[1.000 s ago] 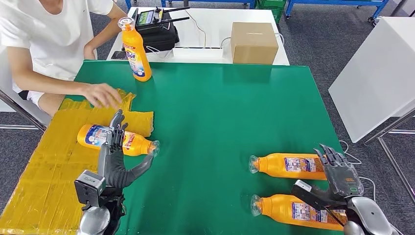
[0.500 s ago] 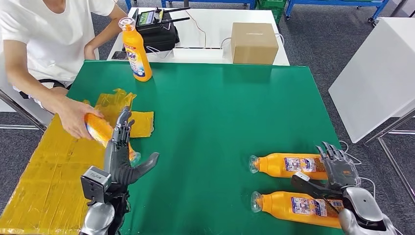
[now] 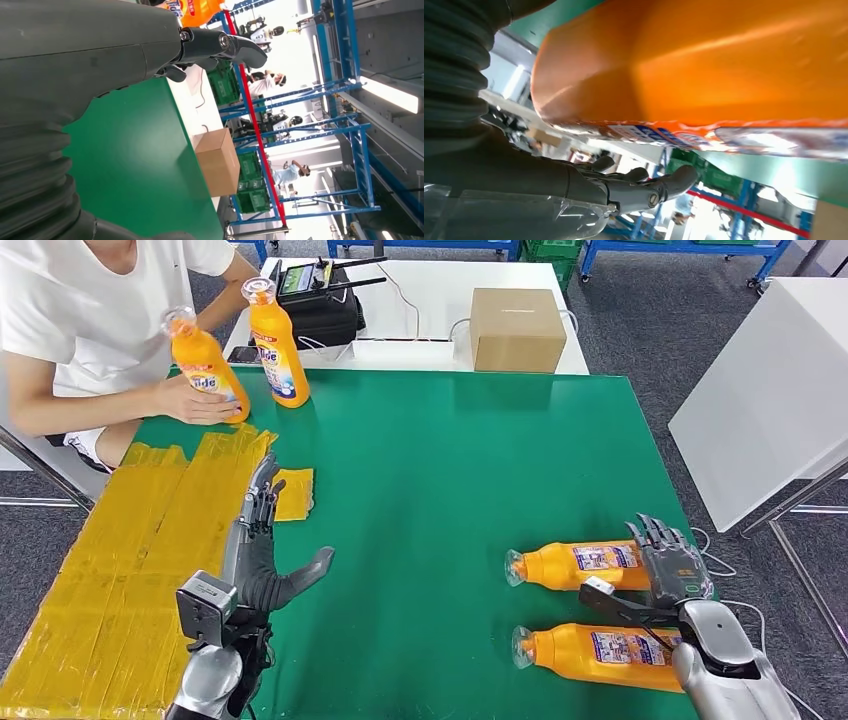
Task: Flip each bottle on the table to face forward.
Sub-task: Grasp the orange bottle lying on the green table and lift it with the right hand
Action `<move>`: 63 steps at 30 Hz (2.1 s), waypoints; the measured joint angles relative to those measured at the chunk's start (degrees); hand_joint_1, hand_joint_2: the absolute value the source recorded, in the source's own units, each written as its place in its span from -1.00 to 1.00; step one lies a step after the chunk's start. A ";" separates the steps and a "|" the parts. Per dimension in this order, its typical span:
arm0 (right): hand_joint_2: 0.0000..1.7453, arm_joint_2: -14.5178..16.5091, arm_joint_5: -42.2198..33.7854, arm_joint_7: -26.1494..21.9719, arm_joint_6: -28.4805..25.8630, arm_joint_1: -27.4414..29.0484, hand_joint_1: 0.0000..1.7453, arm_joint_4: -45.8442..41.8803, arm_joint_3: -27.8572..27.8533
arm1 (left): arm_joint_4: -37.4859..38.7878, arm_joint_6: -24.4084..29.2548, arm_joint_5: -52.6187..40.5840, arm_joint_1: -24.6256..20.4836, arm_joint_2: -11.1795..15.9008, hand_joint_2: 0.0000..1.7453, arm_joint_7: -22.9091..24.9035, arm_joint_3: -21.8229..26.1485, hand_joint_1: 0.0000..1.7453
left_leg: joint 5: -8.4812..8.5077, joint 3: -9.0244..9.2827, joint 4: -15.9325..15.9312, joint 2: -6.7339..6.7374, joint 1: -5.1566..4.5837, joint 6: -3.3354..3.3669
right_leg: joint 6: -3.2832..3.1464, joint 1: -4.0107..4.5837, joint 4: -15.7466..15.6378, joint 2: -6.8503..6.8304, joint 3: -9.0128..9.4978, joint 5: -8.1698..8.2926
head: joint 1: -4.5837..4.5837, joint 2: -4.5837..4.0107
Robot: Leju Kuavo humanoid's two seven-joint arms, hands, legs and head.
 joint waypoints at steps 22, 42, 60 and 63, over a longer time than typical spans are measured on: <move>1.00 -13.86 -25.30 -13.81 28.97 -12.69 1.00 4.67 22.64 | 4.81 -0.40 5.69 -4.32 0.13 1.00 -2.84 -1.72 -1.00 | 0.04 0.29 0.06 -0.22 -0.05 0.07 | 0.08 -0.05 -0.03 -0.25 0.38 0.05 | -0.02 0.00; 1.00 2.53 -7.50 2.17 -17.90 -5.67 1.00 -2.14 10.36 | 1.45 -0.29 0.77 -1.61 -0.10 1.00 0.60 -2.14 -1.00 | 0.03 0.00 0.01 -0.17 0.05 0.10 | 0.05 0.06 0.03 -0.23 0.12 0.00 | -0.04 0.00; 1.00 14.86 -9.82 -4.43 -29.29 1.81 1.00 -17.11 -4.32 | 1.36 -0.60 -0.01 -1.07 -0.17 1.00 0.68 -3.33 -1.00 | 0.03 -0.17 0.01 -0.19 -0.01 0.10 | 0.04 0.00 0.01 -0.24 -0.04 0.00 | -0.02 0.00; 1.00 15.96 -16.21 -8.21 -28.78 2.59 1.00 -18.75 -4.82 | 1.36 -1.01 -0.46 -1.07 -0.17 1.00 0.90 -3.45 -1.00 | 0.03 -0.18 0.01 -0.19 0.00 0.10 | 0.04 0.00 0.02 -0.24 -0.04 0.00 | -0.02 0.00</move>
